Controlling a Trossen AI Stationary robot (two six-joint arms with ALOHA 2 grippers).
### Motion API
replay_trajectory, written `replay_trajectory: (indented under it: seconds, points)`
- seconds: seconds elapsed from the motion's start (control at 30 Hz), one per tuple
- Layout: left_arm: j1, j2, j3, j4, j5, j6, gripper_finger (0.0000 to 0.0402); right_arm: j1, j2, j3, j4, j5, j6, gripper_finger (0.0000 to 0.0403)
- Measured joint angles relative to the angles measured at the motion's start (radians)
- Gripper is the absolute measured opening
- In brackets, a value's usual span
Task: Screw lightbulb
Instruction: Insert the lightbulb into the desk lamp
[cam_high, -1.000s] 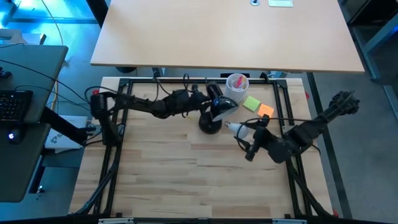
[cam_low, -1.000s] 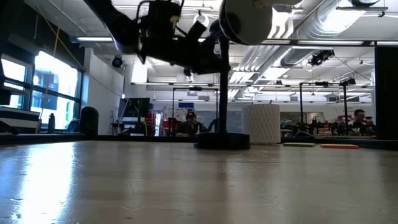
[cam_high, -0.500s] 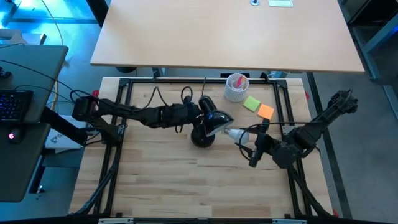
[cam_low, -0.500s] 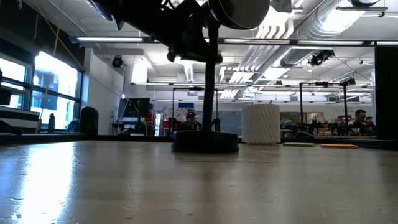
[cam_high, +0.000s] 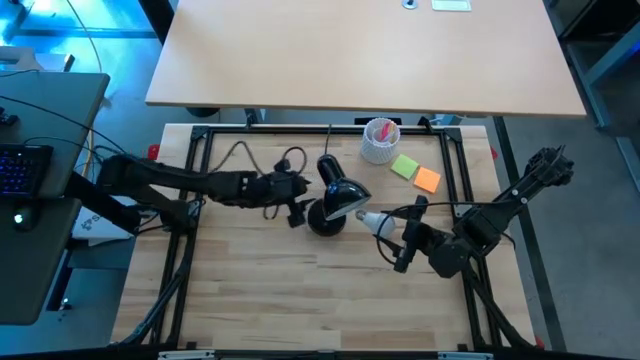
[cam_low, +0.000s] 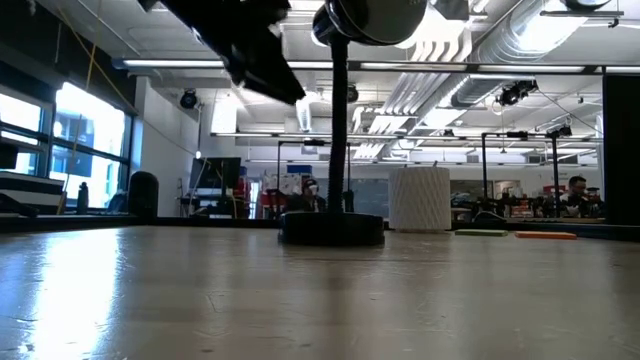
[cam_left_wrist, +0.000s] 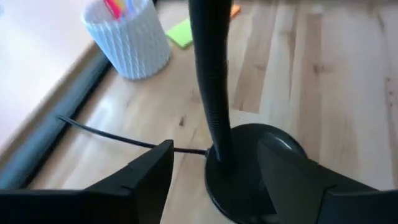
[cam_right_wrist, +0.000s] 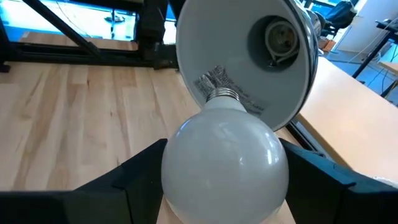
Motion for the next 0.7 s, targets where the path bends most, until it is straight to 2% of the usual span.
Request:
replay_trajectory:
  seconds: [0.1, 0.27, 0.37, 0.5, 0.7]
  points:
    - [-0.031, -0.068, -0.02, 0.02, -0.056, 0.096, 0.0227, 0.0, 0.0, 0.0, 0.0, 0.003, -0.002, 0.0263]
    - [-0.029, -0.111, -0.144, 0.346, -0.059, 0.297, 0.0225, 0.001, 0.0, 0.0, 0.0, 0.004, -0.002, 0.0263]
    - [0.01, -0.067, -0.211, 0.525, 0.003, 0.317, 0.0225, 0.001, 0.0, 0.0, 0.001, 0.004, -0.002, 0.0263]
    - [0.047, 0.033, -0.224, 0.659, 0.104, 0.302, 0.0225, 0.003, 0.0, 0.0, 0.001, 0.004, 0.004, 0.0263]
    - [0.052, 0.154, -0.224, 0.928, 0.119, 0.294, 0.0225, 0.014, 0.0, 0.0, 0.002, 0.004, 0.005, 0.0263]
